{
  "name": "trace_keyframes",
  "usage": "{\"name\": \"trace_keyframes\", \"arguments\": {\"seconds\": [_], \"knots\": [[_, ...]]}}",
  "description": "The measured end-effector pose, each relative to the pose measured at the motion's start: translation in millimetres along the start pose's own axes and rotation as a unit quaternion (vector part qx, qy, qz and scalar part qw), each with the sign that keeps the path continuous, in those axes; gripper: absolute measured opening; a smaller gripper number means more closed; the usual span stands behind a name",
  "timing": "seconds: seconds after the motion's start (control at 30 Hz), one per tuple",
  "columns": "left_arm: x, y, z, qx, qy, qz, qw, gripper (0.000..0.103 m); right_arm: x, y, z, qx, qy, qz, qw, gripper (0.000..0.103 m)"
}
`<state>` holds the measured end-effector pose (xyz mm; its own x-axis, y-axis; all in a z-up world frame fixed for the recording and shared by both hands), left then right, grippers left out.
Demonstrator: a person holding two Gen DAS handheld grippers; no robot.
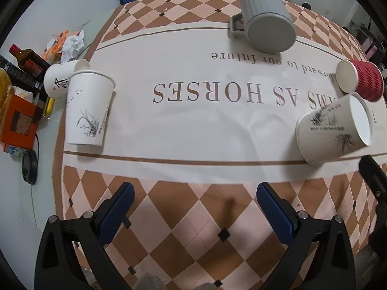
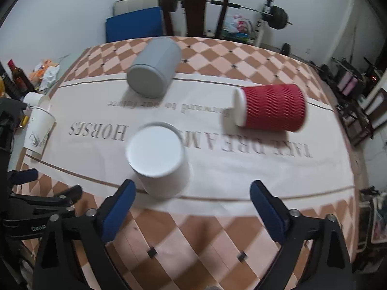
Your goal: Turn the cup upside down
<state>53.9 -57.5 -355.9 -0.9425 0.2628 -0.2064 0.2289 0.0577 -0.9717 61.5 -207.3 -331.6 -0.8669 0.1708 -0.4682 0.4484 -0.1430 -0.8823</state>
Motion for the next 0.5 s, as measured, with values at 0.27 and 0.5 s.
{"name": "trace_keyframes", "arguments": {"seconds": [0.27,0.5], "knots": [[7.3,-40.9,6.9,0.014,0.003,0.01,0.9999,0.103,7.0,-43.9,29.1,0.034,0.022,-0.022,0.999,0.101],[-5.1,-128.9,5.9,0.018,0.012,0.062,0.9978,0.103,-7.3,-125.2,50.7,0.036,0.045,-0.006,0.998,0.101]]}}
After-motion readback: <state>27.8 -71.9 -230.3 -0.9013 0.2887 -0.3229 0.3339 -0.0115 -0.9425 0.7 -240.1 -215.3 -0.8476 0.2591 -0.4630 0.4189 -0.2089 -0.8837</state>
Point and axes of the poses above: each gripper's, at about its wrist camera, not at the fingertips, and y roughly the way its jaws point, z to its right, x to its underside, the point moved 5 cm from there along y, roughly the way its jaws point, and after that the axes turned 6 degrees about y, right-handed, at the moved point
